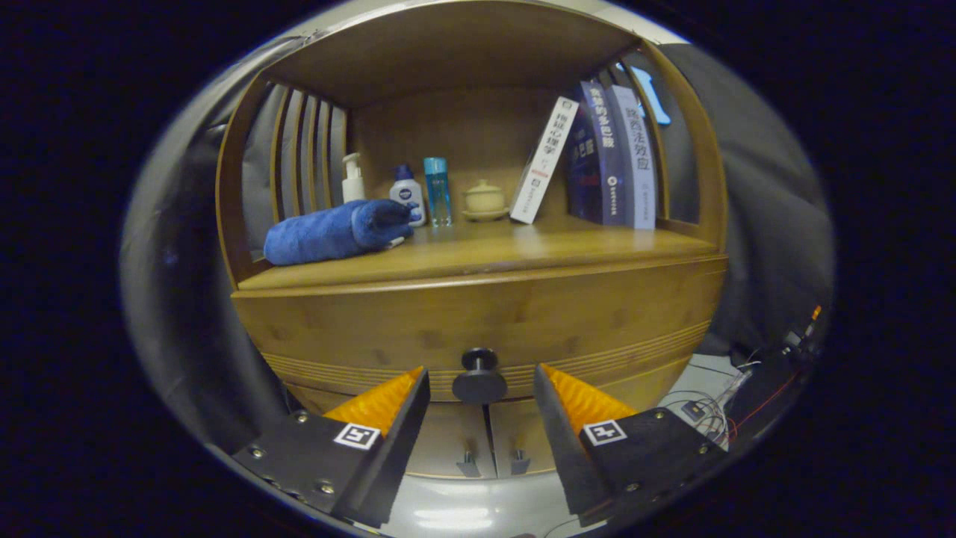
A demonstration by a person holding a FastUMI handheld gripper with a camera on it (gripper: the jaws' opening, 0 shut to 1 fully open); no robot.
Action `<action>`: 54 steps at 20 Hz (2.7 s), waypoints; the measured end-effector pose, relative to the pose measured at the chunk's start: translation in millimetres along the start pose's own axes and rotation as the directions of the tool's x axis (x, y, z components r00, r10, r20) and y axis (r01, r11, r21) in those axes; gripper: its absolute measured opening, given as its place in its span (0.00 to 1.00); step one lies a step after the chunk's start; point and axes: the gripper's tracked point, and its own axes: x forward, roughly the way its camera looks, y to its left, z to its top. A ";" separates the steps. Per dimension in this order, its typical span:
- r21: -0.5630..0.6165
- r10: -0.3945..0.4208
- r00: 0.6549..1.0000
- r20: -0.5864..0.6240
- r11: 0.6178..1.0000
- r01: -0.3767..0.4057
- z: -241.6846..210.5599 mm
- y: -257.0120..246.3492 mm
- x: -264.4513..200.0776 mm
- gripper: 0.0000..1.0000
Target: Pull open the drawer, take out the items inside it, and place them on the countertop above the cabinet.
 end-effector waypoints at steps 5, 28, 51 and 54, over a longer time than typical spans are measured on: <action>0.004 -0.011 1.000 -0.018 1.000 0.011 -5.1 -2.5 21.5 0.71; -0.017 -0.071 0.997 -0.023 0.997 0.071 -18.9 -0.3 -20.7 0.33; -0.008 -0.115 0.993 -0.018 0.993 0.115 -54.5 -5.8 -116.9 0.32; 0.006 -0.089 0.996 -0.011 0.996 0.089 -53.7 -3.2 -117.4 0.41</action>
